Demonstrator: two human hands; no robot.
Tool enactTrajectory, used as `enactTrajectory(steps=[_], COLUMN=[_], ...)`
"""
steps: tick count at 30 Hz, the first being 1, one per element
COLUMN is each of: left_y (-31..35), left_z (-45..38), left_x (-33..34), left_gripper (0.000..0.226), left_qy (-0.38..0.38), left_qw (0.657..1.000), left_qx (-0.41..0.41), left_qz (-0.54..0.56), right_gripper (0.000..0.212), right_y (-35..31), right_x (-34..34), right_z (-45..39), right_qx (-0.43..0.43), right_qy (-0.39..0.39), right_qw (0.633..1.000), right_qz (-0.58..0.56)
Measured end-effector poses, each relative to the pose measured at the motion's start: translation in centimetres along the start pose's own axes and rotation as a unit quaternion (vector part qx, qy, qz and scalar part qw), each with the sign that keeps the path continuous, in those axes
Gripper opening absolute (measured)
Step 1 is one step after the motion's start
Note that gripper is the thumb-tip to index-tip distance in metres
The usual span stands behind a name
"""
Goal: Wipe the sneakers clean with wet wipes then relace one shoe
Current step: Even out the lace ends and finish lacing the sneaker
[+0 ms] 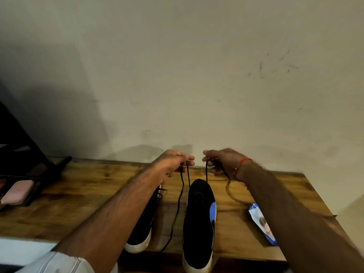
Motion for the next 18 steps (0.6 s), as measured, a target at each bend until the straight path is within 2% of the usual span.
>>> enactTrajectory(steps=[5,8,10,15,16,18], left_y=[6.6,10.7,13.1,18.2,19.1,20.2], left_z=[2.0,3.4,4.5,7.4,7.9,8.5], left_x=[-1.1,-1.7,-2.1,-3.1,-3.4,-4.0], left_gripper=[0.024,0.025,0.022,0.022,0.025,0.031], left_qy=[-0.020,-0.040,-0.058,-0.058,-0.050,-0.022], left_qw=[0.993,0.980,0.971,0.952,0.950,0.951], left_qx=[0.003,0.021,0.030,0.070,0.084,0.112], left_qz=[0.114,0.192,0.231,0.294,0.297,0.287], right_gripper=[0.023,0.020,0.025,0.050,0.050,0.035], right_y=[-6.6,-10.5,-13.1,-18.2,-19.0,-20.3], right_x=[-1.0,-1.6,-1.8,-1.8,-1.9,-2.3], right_z=[2.4,4.3,5.8,9.4,10.1,11.1], right_qx=[-0.025,-0.067,-0.102,-0.178,-0.195,-0.226], right_qy=[-0.034,-0.015,-0.009,0.013,0.019,0.048], right_qw=[0.988,0.973,0.962,0.950,0.948,0.948], right_qz=[-0.149,-0.222,-0.253,-0.254,-0.250,-0.219])
Point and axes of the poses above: each hand's wrist, its own z-axis away from the middle knuckle, its own x-axis out of the palm, y = z × x, the point moved 8 cm from there along -z, towards the middle knuckle, and after that the axes turned 6 degrees about y, right-handed, at the moved point
